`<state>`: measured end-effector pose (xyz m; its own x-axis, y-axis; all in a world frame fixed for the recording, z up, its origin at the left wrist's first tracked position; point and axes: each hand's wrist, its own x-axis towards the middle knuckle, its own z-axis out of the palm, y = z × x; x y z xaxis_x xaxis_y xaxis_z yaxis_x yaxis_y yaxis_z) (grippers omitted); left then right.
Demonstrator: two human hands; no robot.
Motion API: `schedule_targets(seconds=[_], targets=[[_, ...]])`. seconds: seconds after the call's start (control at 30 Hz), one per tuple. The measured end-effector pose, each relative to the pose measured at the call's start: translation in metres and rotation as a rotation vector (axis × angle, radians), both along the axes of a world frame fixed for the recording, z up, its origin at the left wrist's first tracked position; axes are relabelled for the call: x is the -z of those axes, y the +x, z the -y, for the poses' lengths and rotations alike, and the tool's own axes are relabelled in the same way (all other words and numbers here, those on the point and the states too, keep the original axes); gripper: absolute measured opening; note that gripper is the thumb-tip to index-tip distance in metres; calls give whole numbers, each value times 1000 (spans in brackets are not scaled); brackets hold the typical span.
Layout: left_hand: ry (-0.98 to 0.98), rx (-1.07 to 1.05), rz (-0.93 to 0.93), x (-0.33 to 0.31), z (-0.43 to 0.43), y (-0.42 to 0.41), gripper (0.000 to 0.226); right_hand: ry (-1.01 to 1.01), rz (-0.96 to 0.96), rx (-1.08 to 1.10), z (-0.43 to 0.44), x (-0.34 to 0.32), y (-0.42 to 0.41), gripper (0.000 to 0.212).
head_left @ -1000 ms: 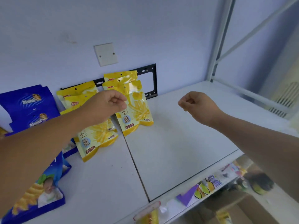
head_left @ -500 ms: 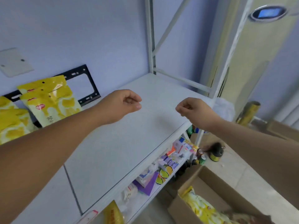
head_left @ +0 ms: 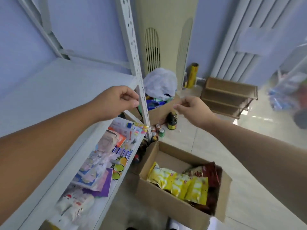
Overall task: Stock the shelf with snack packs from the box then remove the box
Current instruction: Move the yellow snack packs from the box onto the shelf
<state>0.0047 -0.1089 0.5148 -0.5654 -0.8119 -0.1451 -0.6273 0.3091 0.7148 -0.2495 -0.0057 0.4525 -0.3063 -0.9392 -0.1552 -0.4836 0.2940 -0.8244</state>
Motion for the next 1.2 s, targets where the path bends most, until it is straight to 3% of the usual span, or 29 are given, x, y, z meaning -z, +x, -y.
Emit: schedule_targets(seconds=[0.2,0.3,0.37,0.5,0.83,1.2], targets=[[86,250,175,75,22,-67,13,142,124,257,-51,59,-35,25],[106,391,247,115,31,-98,11,177,190,536,-86,95,-38,20],[149,485,292,139,31,-113,12,247,236,693,-112,124,-33,28],[211,610,346,185,31,-129,15,307,292,831,-143,174,-19,28],[384,676,468,304,18,-148,15,433,429,1015,-163,267,2,25],[588,556,493,449,-7,-161,21,552,531,1073,-182,395,24,22]])
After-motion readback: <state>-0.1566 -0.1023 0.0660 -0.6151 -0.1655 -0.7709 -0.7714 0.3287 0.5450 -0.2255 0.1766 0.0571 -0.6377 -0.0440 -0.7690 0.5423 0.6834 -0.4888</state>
